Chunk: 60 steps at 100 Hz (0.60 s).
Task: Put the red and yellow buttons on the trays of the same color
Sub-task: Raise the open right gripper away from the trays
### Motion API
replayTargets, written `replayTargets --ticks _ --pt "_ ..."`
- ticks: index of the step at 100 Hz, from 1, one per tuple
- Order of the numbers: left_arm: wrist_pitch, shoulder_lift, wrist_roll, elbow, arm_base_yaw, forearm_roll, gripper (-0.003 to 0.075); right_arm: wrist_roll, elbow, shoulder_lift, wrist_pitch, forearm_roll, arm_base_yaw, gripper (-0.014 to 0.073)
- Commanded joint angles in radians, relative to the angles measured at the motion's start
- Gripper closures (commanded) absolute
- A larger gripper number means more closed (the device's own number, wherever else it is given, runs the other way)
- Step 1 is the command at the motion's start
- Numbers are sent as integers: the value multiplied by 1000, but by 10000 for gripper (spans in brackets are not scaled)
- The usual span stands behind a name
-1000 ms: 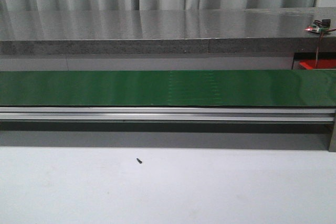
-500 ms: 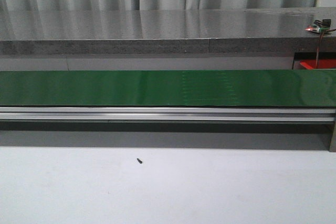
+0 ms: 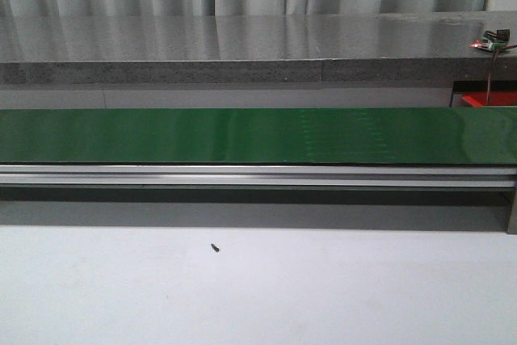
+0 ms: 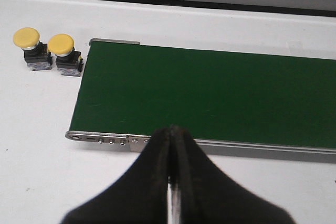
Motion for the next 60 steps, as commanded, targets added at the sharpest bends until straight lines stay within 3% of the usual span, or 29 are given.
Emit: replayTargets --ticks 1,23,28,45,60 --pt "-58 -14 -1 -25 -2 -30 740 4 -73 -23 8 4 -8 473" --pt "-59 -14 -1 -25 -2 -30 740 4 -166 40 83 9 -8 449" --pt "-59 -14 -1 -25 -2 -30 740 3 -171 43 89 9 -8 405" --pt "-59 -14 -1 -25 -2 -30 740 3 -175 43 91 9 -8 126" --pt "-59 -14 -1 -25 -2 -30 740 -10 -176 31 102 9 -8 104"
